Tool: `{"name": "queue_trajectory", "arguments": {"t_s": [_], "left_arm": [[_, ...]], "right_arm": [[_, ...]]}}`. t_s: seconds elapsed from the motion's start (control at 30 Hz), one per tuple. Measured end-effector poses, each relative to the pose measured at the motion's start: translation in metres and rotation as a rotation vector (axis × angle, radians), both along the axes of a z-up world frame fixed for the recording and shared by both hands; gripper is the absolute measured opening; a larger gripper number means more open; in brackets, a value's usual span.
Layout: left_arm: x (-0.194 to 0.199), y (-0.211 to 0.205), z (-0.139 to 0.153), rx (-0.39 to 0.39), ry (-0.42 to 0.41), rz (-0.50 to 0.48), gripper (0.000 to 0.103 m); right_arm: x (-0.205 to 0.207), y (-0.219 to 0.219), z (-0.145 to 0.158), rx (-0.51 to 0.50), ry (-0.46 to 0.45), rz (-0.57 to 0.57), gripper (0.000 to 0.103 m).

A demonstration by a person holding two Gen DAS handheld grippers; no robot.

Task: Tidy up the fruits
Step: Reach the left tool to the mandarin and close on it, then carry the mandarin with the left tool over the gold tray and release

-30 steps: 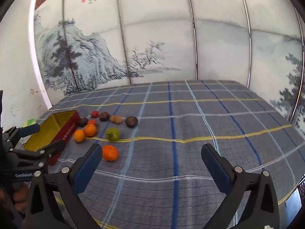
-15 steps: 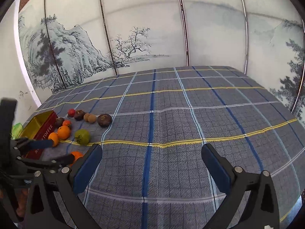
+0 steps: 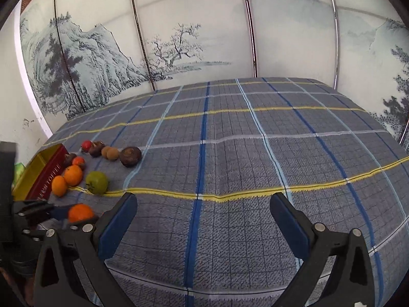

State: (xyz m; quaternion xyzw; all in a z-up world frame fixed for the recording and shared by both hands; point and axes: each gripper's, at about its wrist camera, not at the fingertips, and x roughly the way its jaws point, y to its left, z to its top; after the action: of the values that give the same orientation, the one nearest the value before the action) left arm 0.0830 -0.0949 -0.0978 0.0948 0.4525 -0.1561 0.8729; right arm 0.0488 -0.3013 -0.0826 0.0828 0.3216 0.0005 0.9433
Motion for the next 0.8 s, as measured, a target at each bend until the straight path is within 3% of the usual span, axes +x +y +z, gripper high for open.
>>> {"name": "queue_trajectory", "arguments": {"t_s": [0.2, 0.47, 0.8], "left_arm": [[-0.018, 0.036, 0.044, -0.091, -0.038, 0.059, 0.039], [-0.028, 0.078, 0.079, -0.123, -0.086, 0.16, 0.039], [-0.03, 0.121, 0.096, -0.025, -0.187, 0.257, 0.039]], "right_arm": [[0.004, -0.002, -0.004, 0.034, 0.011, 0.009, 0.103], [0.003, 0.0, -0.004, 0.025, 0.002, 0.009, 0.103], [0.006, 0.006, -0.005, 0.004, 0.021, 0.016, 0.103]]}}
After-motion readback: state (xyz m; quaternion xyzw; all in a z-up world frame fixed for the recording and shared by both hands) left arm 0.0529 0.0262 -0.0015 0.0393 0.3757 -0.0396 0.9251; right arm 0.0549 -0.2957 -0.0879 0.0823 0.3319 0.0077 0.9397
